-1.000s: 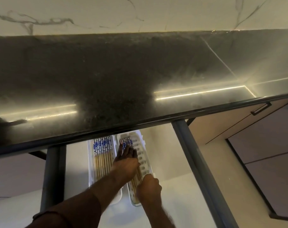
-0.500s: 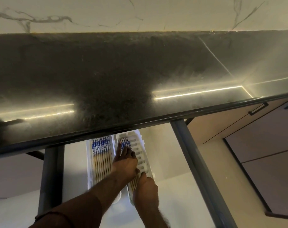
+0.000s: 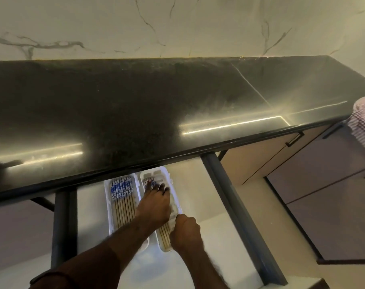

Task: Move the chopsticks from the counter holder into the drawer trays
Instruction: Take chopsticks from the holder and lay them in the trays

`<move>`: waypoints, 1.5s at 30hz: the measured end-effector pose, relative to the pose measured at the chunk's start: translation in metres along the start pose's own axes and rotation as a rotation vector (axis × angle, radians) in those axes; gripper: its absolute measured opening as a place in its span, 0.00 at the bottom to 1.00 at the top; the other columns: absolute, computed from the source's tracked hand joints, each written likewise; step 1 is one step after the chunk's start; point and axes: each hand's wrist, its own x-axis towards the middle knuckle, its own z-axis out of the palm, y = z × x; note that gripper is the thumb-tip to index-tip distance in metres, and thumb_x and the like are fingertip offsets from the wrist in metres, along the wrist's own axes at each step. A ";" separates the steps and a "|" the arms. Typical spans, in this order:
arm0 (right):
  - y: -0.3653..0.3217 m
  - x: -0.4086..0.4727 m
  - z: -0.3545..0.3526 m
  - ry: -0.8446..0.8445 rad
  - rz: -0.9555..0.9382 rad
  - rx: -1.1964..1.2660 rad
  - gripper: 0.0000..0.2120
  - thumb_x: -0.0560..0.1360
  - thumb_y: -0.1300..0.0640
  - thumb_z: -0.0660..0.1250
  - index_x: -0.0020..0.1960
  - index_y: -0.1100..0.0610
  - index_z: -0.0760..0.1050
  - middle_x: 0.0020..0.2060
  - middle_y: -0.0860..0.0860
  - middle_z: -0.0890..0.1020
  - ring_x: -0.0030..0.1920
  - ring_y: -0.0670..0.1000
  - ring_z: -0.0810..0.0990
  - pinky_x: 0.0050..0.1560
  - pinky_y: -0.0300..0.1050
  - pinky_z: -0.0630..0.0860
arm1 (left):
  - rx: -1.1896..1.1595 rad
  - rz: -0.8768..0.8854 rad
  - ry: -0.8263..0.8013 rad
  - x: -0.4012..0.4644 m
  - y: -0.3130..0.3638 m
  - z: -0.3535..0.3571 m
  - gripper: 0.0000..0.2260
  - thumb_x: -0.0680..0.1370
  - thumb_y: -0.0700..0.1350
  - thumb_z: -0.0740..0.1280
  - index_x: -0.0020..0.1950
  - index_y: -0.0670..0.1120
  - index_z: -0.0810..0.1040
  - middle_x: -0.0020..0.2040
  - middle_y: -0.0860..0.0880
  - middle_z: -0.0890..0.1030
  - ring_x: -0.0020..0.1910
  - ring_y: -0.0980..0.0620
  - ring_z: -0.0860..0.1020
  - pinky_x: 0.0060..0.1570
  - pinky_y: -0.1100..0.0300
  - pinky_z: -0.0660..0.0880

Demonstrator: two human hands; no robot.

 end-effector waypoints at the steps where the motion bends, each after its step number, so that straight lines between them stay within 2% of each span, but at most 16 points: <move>1: -0.001 -0.004 -0.004 0.027 0.007 0.005 0.11 0.76 0.56 0.64 0.57 0.56 0.73 0.57 0.55 0.79 0.57 0.56 0.80 0.57 0.44 0.76 | -0.042 0.012 0.039 -0.005 0.001 -0.006 0.26 0.79 0.53 0.61 0.74 0.44 0.64 0.71 0.44 0.72 0.71 0.45 0.68 0.74 0.46 0.53; 3: -0.003 -0.013 -0.012 0.070 0.014 0.020 0.11 0.76 0.54 0.64 0.57 0.57 0.74 0.56 0.55 0.80 0.55 0.55 0.81 0.55 0.44 0.76 | -0.108 0.019 0.096 -0.016 0.002 -0.018 0.26 0.79 0.52 0.61 0.74 0.43 0.63 0.73 0.44 0.70 0.71 0.46 0.68 0.74 0.48 0.55; 7: -0.011 -0.037 -0.026 0.150 0.053 0.062 0.11 0.76 0.53 0.66 0.56 0.57 0.74 0.54 0.54 0.81 0.53 0.55 0.81 0.52 0.43 0.77 | -0.172 0.054 0.119 -0.042 0.000 -0.038 0.27 0.80 0.51 0.60 0.77 0.44 0.58 0.78 0.45 0.62 0.76 0.46 0.60 0.75 0.48 0.49; 14: -0.033 -0.102 -0.044 0.263 0.023 0.115 0.17 0.77 0.49 0.66 0.62 0.56 0.74 0.58 0.54 0.81 0.55 0.56 0.81 0.53 0.45 0.77 | -0.170 0.093 0.149 -0.102 -0.005 -0.069 0.27 0.81 0.53 0.59 0.77 0.46 0.58 0.78 0.46 0.61 0.77 0.46 0.59 0.75 0.47 0.45; 19: -0.059 -0.159 -0.055 0.336 -0.067 0.093 0.19 0.78 0.48 0.66 0.66 0.56 0.73 0.61 0.53 0.80 0.57 0.55 0.80 0.56 0.45 0.76 | -0.215 0.063 0.247 -0.153 -0.012 -0.095 0.27 0.80 0.56 0.60 0.77 0.48 0.60 0.78 0.48 0.62 0.76 0.47 0.61 0.75 0.46 0.45; 27: -0.112 -0.261 -0.044 0.443 -0.297 0.093 0.21 0.79 0.49 0.63 0.70 0.54 0.70 0.65 0.52 0.78 0.63 0.54 0.76 0.64 0.47 0.71 | -0.187 -0.014 0.423 -0.268 -0.049 -0.133 0.28 0.80 0.55 0.59 0.78 0.47 0.57 0.79 0.47 0.59 0.77 0.48 0.58 0.75 0.47 0.41; 30: -0.137 -0.295 -0.031 0.483 -0.369 0.109 0.19 0.79 0.50 0.63 0.69 0.53 0.71 0.64 0.51 0.78 0.62 0.54 0.76 0.63 0.46 0.71 | -0.188 -0.040 0.471 -0.312 -0.069 -0.144 0.28 0.80 0.53 0.59 0.77 0.46 0.57 0.78 0.45 0.59 0.77 0.49 0.58 0.75 0.47 0.42; 36: -0.207 -0.336 -0.006 0.543 -0.512 0.154 0.16 0.78 0.52 0.65 0.65 0.54 0.74 0.58 0.52 0.82 0.58 0.54 0.80 0.57 0.47 0.77 | -0.260 -0.108 0.539 -0.373 -0.128 -0.174 0.29 0.80 0.53 0.61 0.78 0.45 0.56 0.79 0.45 0.57 0.78 0.48 0.55 0.74 0.47 0.40; 39: -0.248 -0.344 0.006 0.544 -0.573 0.165 0.15 0.78 0.54 0.66 0.64 0.52 0.74 0.56 0.51 0.82 0.56 0.52 0.81 0.50 0.43 0.76 | -0.288 -0.124 0.600 -0.394 -0.170 -0.189 0.29 0.80 0.51 0.63 0.78 0.45 0.56 0.79 0.44 0.58 0.78 0.49 0.55 0.74 0.47 0.40; 43: -0.315 -0.347 0.024 0.541 -0.610 0.166 0.16 0.77 0.56 0.64 0.65 0.51 0.75 0.56 0.51 0.83 0.56 0.53 0.81 0.53 0.47 0.77 | -0.309 -0.143 0.684 -0.414 -0.239 -0.210 0.30 0.78 0.51 0.65 0.77 0.44 0.57 0.78 0.44 0.61 0.77 0.51 0.56 0.75 0.47 0.42; 45: -0.353 -0.345 0.039 0.539 -0.628 0.201 0.16 0.77 0.57 0.64 0.64 0.51 0.75 0.54 0.51 0.84 0.52 0.50 0.82 0.52 0.46 0.78 | -0.337 -0.140 0.731 -0.421 -0.279 -0.218 0.31 0.78 0.50 0.66 0.77 0.44 0.58 0.77 0.44 0.63 0.77 0.50 0.58 0.74 0.49 0.42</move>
